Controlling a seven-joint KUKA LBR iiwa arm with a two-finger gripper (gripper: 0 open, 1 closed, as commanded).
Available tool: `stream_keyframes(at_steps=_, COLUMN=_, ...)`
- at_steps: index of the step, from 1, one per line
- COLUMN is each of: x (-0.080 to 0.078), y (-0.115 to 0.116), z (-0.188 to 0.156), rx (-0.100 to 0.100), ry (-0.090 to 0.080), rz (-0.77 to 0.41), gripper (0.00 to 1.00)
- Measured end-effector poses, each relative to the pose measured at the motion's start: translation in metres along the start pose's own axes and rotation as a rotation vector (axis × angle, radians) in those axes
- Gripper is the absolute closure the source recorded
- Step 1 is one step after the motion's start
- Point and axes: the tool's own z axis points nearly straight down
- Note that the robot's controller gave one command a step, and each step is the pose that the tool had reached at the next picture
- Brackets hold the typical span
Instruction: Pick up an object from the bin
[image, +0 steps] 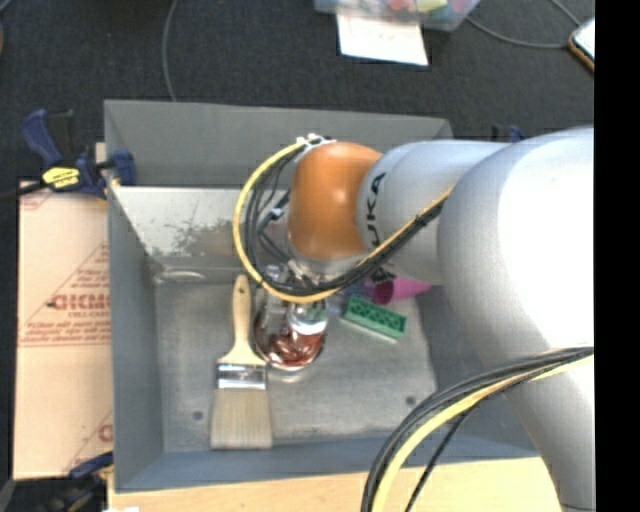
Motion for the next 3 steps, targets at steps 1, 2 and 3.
stream_keyframes(at_steps=1, x=0.000, y=0.027, z=-0.015, rx=-0.001, ry=-0.006, rz=-0.150, gripper=1.00)
stream_keyframes(at_steps=2, x=0.009, y=0.013, z=0.000, rx=0.000, ry=-0.005, rz=0.003, gripper=1.00)
stream_keyframes(at_steps=3, x=0.008, y=0.012, z=0.001, rx=0.001, ry=-0.013, rz=-0.213, gripper=1.00)
